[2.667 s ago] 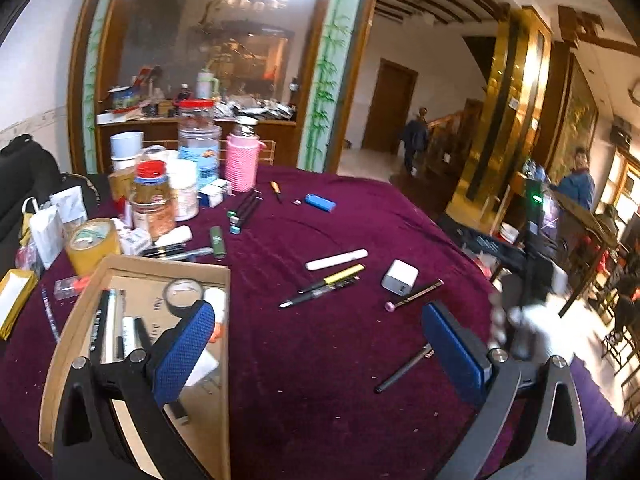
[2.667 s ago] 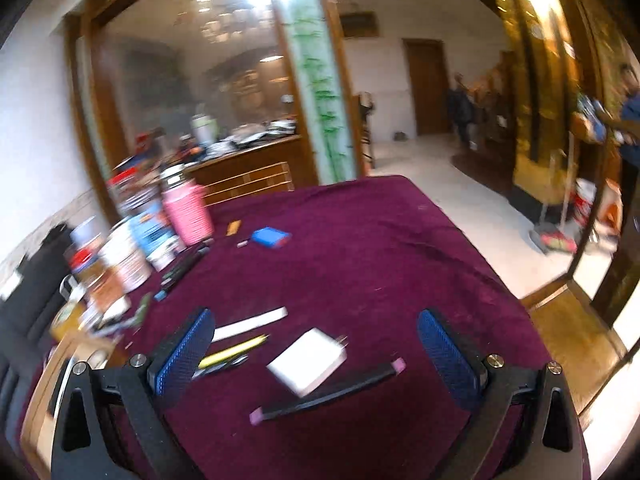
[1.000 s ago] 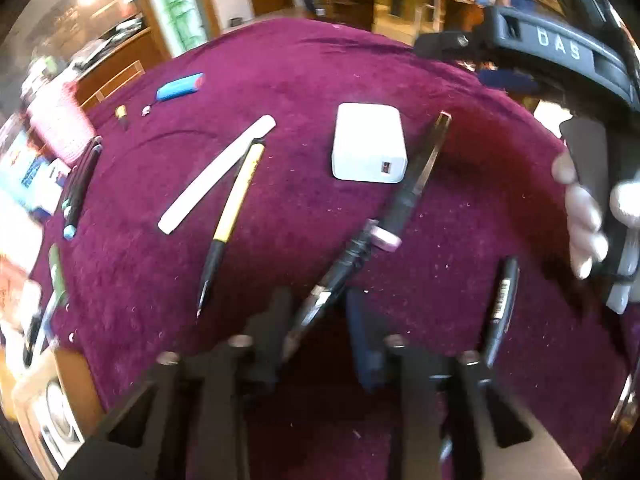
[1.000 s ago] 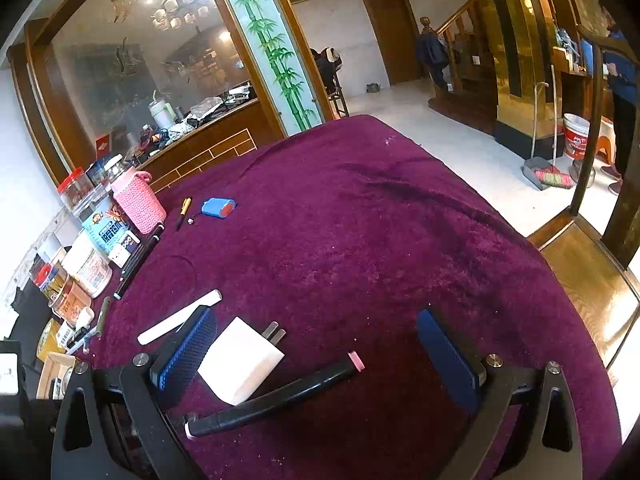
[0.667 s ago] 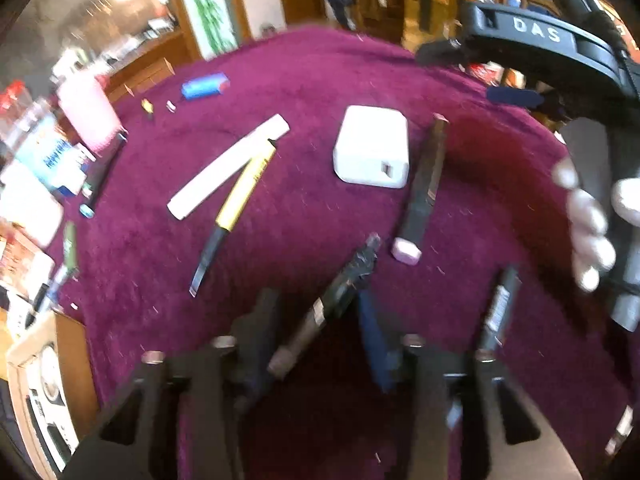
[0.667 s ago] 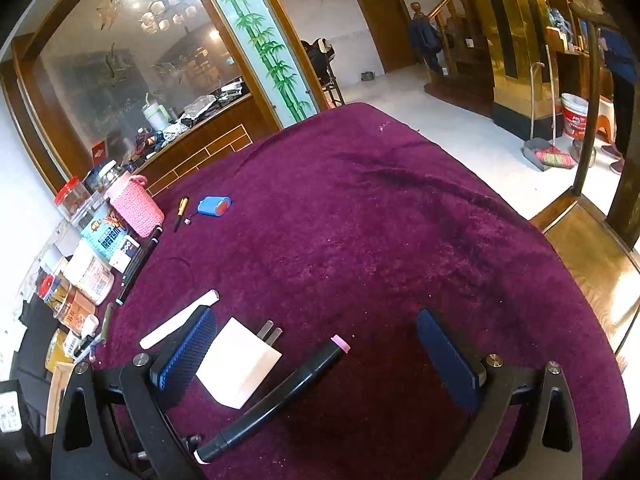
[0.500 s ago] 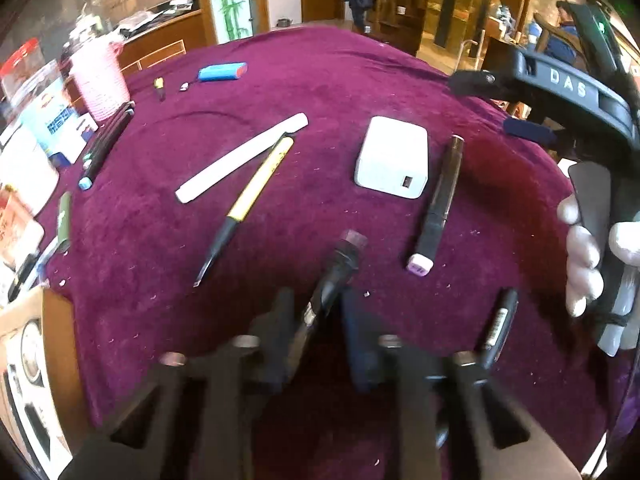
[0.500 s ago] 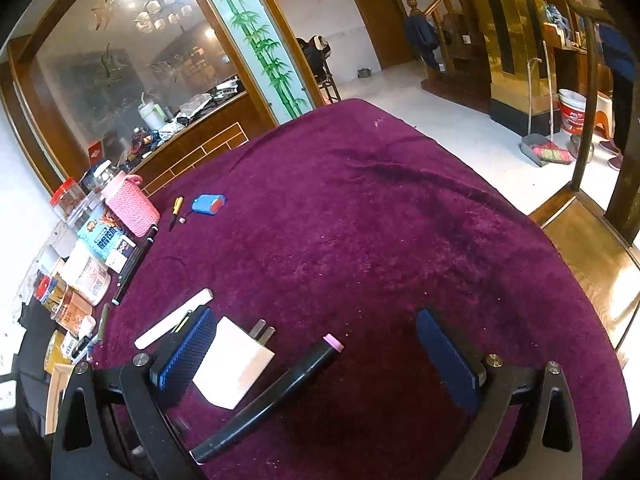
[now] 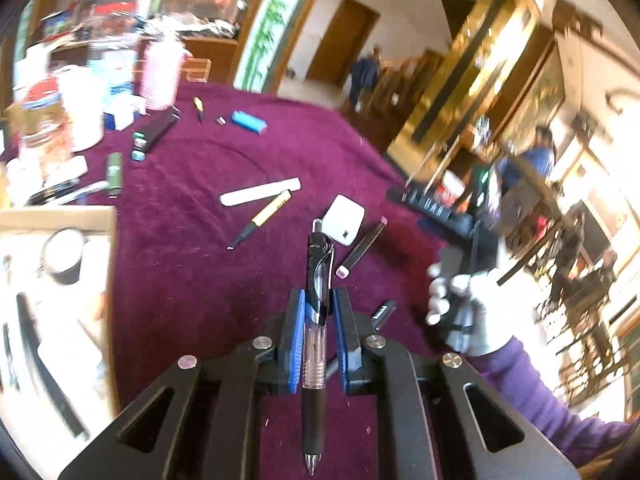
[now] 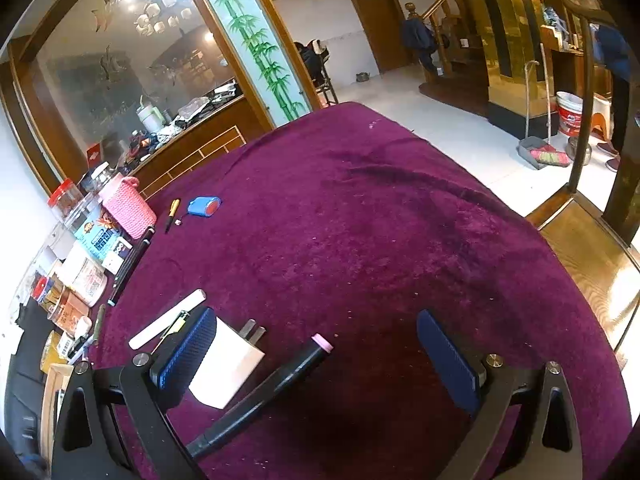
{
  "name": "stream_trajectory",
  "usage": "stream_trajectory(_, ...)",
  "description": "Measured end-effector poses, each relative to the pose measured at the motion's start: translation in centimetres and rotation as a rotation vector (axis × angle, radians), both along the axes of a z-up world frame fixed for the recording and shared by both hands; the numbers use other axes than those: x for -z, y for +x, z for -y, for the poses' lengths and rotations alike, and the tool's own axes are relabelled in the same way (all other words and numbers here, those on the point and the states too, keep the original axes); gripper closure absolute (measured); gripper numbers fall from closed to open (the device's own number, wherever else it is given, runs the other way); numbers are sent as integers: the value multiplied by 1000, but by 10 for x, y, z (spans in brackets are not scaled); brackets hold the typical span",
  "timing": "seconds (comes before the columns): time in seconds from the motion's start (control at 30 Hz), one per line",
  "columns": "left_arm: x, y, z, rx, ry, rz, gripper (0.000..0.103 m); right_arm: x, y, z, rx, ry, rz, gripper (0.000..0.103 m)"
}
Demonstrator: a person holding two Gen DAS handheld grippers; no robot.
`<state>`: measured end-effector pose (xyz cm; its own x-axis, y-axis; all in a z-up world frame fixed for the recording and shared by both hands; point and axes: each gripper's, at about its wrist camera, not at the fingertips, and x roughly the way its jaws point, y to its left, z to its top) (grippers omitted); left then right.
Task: Organize rigid objects
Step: 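Grasp the yellow pen with the right tool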
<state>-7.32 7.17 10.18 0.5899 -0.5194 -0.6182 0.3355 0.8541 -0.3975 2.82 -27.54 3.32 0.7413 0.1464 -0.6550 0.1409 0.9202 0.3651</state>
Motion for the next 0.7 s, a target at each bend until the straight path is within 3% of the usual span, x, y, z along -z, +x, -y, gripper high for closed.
stream_trajectory(0.17,-21,-34,-53,-93,-10,62,89,-12,-9,-13,9,-16,2,8)
stream_trajectory(0.27,-26,-49,-88,-177,23,101,89,-31,-5,-47,-103,52,-9,8)
stream_trajectory(0.37,-18,-58,-126,-255,-10,97,89,-35,12,-100,-244,44,-80,8)
stream_trajectory(0.5,2,-65,-163,-335,-40,66,89,-16,44,-164,-329,-43,-201,31)
stream_trajectory(0.7,22,-62,-205,-416,-37,13,89,18,75,-202,-278,-115,-334,44)
